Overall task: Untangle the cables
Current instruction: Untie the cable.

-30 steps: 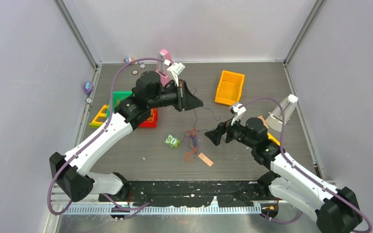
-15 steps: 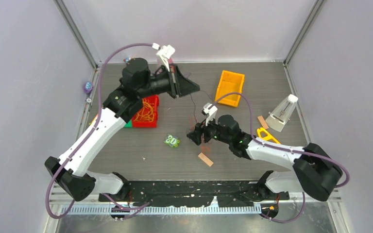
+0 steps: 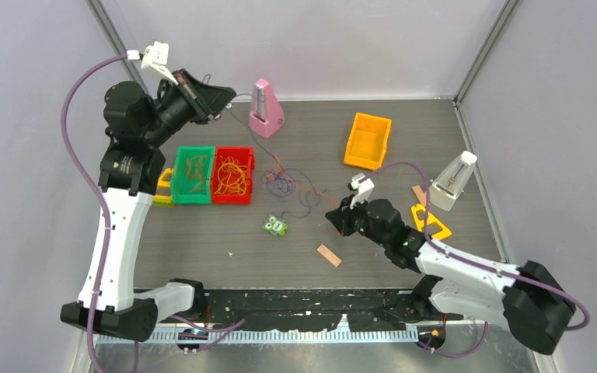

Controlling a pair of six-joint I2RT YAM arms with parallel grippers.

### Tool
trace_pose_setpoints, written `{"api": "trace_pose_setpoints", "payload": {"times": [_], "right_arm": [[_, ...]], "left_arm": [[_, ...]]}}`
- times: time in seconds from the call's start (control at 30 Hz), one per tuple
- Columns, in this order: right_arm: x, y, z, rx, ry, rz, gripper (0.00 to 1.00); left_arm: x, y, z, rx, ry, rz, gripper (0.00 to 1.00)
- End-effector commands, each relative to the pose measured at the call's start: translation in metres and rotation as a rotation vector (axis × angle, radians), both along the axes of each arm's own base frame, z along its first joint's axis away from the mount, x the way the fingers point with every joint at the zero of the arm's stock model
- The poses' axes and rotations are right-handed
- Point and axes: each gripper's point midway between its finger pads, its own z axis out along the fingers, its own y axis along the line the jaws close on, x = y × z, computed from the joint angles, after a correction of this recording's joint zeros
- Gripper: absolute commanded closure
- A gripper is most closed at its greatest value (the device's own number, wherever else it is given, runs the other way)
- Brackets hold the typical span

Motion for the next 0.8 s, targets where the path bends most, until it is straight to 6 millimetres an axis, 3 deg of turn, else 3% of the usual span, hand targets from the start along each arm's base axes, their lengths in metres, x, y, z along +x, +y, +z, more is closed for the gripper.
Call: {"api": "trace_pose_setpoints", "payload": {"times": [0.0, 0.13, 0.27, 0.37, 0.4, 0.57, 0.67, 0.77], "right_arm": [[0.018, -0.037, 0.023, -0.068, -0.043, -0.201, 0.94], [0.028, -0.089, 0.023, -0.149, 0.003, -0.441, 0.94], [0.032, -0.153, 0.019, -0.168, 0.085, -0.731, 0.94], [0.031, -0.188, 0.012, -0.129, 0.145, -0.888, 0.94], [0.03, -0.192, 0.012, -0.118, 0.15, -0.909, 0.94], [0.021, -0.224, 0.006, -0.135, 0.207, -1.076, 0.94], [0.014, -0.249, 0.011, -0.109, 0.201, -1.233, 0.94], [0.011, -0.258, 0.018, -0.065, 0.184, -1.279, 0.94]], "left_arm": [[0.007, 0.032, -0.022, 0.016, 0.041, 0.117, 1.0], [0.014, 0.065, -0.043, 0.038, 0.083, 0.238, 1.0], [0.018, 0.075, -0.058, 0.046, 0.121, 0.278, 1.0], [0.019, 0.081, -0.066, 0.061, 0.14, 0.311, 1.0], [0.021, 0.092, -0.066, 0.06, 0.139, 0.341, 1.0], [0.019, 0.105, -0.07, 0.073, 0.157, 0.365, 1.0], [0.018, 0.111, -0.074, 0.079, 0.169, 0.397, 1.0], [0.016, 0.121, -0.077, 0.076, 0.168, 0.445, 1.0]]}}
